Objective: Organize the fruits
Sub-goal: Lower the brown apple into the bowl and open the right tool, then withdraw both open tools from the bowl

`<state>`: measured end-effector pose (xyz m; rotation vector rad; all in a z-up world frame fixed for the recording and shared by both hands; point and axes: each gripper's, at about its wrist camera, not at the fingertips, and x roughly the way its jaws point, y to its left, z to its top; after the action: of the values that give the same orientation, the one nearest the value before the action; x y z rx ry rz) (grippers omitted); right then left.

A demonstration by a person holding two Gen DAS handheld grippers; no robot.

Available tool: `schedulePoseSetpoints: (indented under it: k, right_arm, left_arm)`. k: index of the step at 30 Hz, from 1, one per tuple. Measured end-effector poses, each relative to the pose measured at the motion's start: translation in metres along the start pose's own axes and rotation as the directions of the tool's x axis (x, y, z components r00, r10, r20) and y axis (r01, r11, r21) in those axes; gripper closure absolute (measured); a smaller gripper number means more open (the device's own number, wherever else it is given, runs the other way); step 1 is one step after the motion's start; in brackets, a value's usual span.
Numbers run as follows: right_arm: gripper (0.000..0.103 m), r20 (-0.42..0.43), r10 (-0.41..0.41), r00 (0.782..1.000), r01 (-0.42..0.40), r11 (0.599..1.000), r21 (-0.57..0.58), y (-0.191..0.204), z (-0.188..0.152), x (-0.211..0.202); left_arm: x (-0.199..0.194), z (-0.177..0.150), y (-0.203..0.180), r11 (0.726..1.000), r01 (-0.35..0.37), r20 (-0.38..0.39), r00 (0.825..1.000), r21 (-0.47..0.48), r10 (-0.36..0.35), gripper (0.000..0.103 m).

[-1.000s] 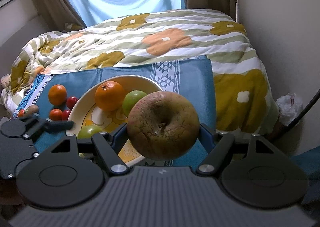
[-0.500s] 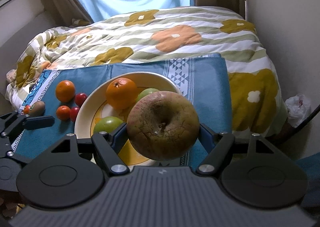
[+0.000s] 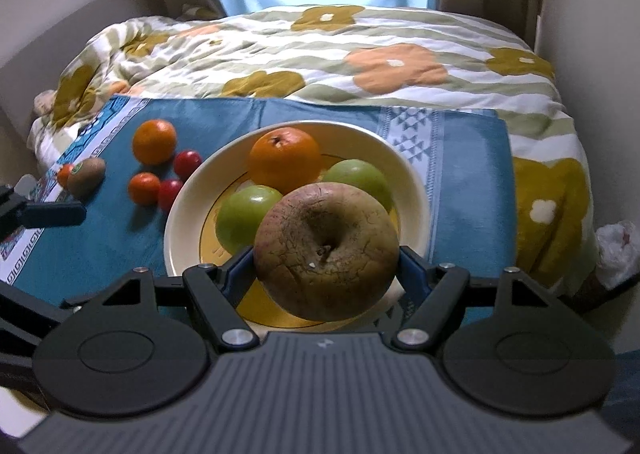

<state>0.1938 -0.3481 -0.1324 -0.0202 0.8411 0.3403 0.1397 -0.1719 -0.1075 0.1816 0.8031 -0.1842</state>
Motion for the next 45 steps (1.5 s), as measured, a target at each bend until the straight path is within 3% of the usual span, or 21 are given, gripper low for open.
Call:
schedulePoseSetpoints:
  k: [10, 11, 12, 15, 30, 45]
  right_arm:
    - [0.012, -0.008, -0.034, 0.999, 0.034, 0.999, -0.028, 0.002, -0.005, 0.008]
    - [0.01, 0.013, -0.026, 1.0, 0.026, 0.999, -0.018, 0.0, -0.007, 0.005]
    - [0.0, 0.037, -0.022, 0.999, 0.023, 1.0, -0.011, -0.001, -0.008, 0.0]
    - [0.0, 0.103, -0.035, 0.994, 0.037, 0.999, -0.019, 0.0, -0.008, -0.013]
    - [0.0, 0.093, -0.026, 0.995, 0.026, 1.0, 0.004, 0.011, -0.003, -0.047]
    - [0.0, 0.086, 0.019, 0.996, -0.018, 1.0, -0.009, 0.055, 0.002, -0.088]
  left_arm:
    - [-0.01, -0.006, 0.011, 0.999, -0.019, -0.003, 1.0, -0.038, 0.019, 0.007]
    - [-0.011, -0.007, 0.011, 0.999, -0.021, -0.003, 1.0, -0.038, 0.021, 0.007]
    - [-0.013, -0.008, 0.012, 0.999, -0.023, -0.003, 1.0, -0.038, 0.023, 0.007]
    - [-0.018, -0.01, 0.012, 0.999, -0.023, -0.004, 1.0, -0.046, 0.023, 0.007]
    - [-0.067, -0.015, 0.017, 0.993, -0.061, 0.055, 0.996, -0.101, 0.067, 0.007]
    - [-0.127, -0.03, 0.076, 0.968, -0.152, 0.085, 0.982, -0.198, 0.171, 0.007]
